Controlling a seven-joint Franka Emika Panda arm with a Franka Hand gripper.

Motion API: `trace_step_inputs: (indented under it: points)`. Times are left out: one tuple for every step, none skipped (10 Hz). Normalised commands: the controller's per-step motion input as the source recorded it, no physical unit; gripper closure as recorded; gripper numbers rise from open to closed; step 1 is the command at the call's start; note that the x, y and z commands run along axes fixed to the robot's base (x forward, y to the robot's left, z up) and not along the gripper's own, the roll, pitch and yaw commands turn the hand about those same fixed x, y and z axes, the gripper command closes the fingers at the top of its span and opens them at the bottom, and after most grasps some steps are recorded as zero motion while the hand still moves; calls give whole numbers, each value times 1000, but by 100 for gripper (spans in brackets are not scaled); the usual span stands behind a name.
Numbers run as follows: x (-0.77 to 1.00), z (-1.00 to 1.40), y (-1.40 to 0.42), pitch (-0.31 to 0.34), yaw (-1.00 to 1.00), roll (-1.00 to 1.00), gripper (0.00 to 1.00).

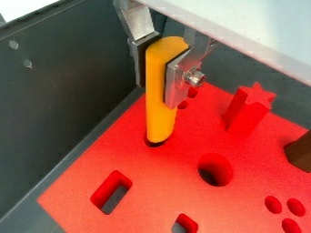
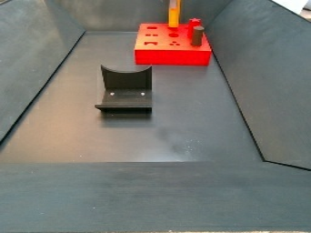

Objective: Pick up the oval object. Move up. Move to above the board. Insert the oval object.
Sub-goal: Insert the oval object.

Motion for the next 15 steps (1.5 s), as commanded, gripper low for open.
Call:
trace_step_inputs:
  points:
    - [0, -37, 0, -10, 0, 0, 100]
    - [0, -271, 0, -57, 71, 23, 100]
    - [0, -297, 0, -83, 49, 0, 100]
    - [0, -160, 0, -57, 0, 0, 100]
    - [0, -126, -20, -79, 0, 0, 100]
    - [0, -134, -11, -103, 0, 0, 100]
    - [191, -169, 0, -94, 0, 0, 100]
    - [223, -226, 0, -80, 0, 0, 100]
    - [240, -231, 0, -66, 0, 0, 100]
    - [269, -209, 0, -59, 17, 0, 100]
    - [131, -189, -9, -26, 29, 19, 100]
    - [0, -226, -146, 0, 29, 136, 100]
    - [-89, -209, -229, 0, 34, 211, 100]
    - [-260, -163, -46, 0, 71, 189, 100]
    - [-311, -123, 0, 0, 106, 117, 100]
